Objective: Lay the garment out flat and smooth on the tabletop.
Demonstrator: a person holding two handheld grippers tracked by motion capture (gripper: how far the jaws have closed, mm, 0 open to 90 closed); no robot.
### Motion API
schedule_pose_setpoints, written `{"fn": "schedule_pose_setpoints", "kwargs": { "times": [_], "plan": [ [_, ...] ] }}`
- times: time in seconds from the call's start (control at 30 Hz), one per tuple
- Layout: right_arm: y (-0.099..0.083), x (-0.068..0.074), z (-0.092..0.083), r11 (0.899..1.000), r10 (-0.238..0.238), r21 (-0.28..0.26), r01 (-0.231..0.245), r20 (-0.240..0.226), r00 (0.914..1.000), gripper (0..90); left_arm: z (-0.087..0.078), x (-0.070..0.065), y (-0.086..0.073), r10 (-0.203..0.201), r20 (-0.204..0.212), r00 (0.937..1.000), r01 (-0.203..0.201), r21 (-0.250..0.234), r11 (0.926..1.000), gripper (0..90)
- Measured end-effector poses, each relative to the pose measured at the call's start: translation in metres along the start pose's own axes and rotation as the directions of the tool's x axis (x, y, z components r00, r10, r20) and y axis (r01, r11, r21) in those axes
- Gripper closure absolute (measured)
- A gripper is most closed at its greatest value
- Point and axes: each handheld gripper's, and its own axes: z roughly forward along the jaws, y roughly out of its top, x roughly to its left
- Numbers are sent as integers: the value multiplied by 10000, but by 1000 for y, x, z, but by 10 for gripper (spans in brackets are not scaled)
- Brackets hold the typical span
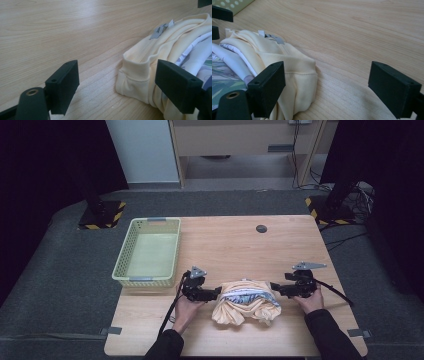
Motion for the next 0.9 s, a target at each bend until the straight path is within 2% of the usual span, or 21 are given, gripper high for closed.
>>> {"fn": "schedule_pose_setpoints", "kwargs": {
  "times": [0.17,0.4,0.6,0.9],
  "plan": [
    [-2,1,8,9995,-39,308,46,-237,9997,194,6,-1,-1,-14,150,9999,11,211,9998,248],
    [-4,2,12,9987,-119,499,143,-480,9988,297,10,-1,-3,70,311,9995,-84,468,9989,396],
    [-8,3,19,9950,-288,934,342,-585,9979,383,14,-3,-5,156,432,9989,-184,664,9976,517],
    [-10,6,21,9907,-364,1266,495,-1033,9940,665,19,-6,-6,232,573,9981,-282,876,9958,711]
  ]
}}
